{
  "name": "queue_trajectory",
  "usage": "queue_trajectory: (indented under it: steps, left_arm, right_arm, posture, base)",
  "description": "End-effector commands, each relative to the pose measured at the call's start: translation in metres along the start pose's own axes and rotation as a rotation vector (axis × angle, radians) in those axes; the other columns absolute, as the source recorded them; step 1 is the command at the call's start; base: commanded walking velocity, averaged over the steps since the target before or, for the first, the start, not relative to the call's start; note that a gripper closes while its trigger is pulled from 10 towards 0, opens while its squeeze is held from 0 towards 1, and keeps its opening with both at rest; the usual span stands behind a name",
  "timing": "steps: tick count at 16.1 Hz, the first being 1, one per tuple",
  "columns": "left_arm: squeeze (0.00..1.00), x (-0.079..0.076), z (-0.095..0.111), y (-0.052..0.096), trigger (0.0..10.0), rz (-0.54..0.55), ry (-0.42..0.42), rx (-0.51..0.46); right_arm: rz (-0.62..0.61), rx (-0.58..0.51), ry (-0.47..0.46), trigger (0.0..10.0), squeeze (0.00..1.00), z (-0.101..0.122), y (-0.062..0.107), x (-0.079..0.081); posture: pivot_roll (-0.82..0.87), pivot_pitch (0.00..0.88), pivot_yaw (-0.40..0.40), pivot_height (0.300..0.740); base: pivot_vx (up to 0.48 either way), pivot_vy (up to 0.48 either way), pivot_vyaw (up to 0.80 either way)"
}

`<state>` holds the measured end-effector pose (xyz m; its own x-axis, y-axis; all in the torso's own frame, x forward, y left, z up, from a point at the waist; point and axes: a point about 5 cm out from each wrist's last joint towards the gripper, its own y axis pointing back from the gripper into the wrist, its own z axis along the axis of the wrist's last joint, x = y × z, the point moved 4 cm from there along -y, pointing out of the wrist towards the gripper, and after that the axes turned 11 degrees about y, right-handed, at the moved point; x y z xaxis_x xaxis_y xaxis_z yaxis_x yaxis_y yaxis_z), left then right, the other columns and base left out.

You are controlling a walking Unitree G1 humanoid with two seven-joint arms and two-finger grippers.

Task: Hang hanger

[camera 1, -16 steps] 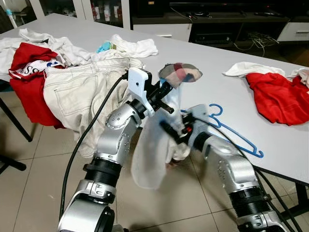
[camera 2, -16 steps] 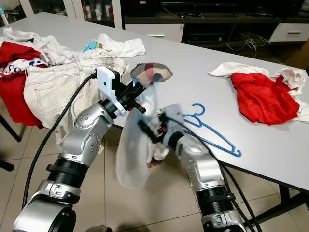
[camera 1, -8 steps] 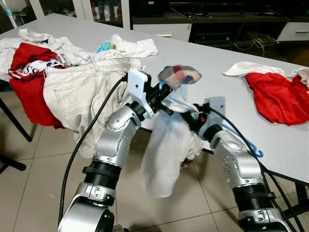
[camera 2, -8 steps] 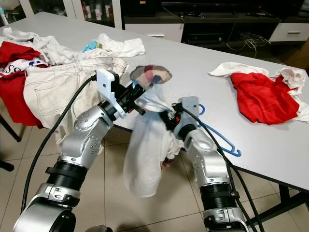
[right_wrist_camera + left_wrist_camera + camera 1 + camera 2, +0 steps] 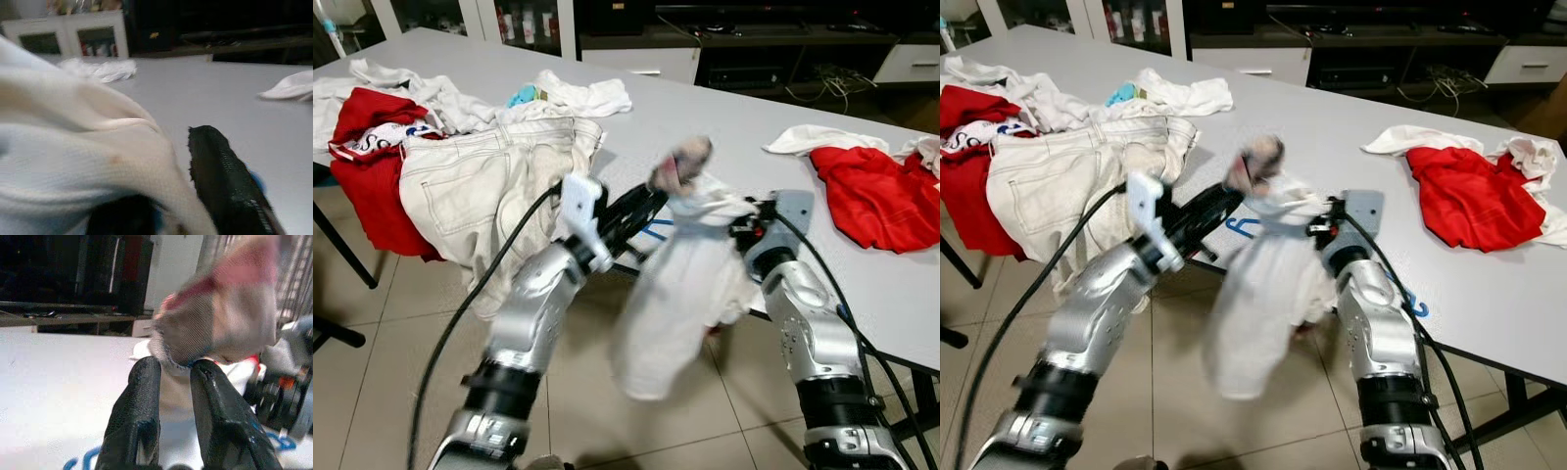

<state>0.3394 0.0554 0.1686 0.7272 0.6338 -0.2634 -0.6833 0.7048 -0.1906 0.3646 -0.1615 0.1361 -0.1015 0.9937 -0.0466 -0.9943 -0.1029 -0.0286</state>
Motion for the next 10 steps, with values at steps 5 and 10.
queue_trajectory:
  steps: [5, 10]
  left_arm:
    - [0.00, 0.002, -0.008, 0.021, 10.0, 0.049, -0.039, 0.055]
    - [0.00, -0.005, -0.026, 0.041, 10.0, 0.096, -0.024, 0.083]
  right_arm:
    - [0.029, -0.167, 0.034, 0.0, 0.00, 0.022, 0.027, 0.007]
    - [0.092, -0.210, 0.022, 0.0, 0.00, 0.019, 0.053, 0.025]
  posture:
    - [-0.05, 0.000, -0.008, 0.740]
    - [-0.05, 0.000, -0.007, 0.740]
  base:
    - [0.000, 0.000, 0.00]
    - [0.000, 0.000, 0.00]
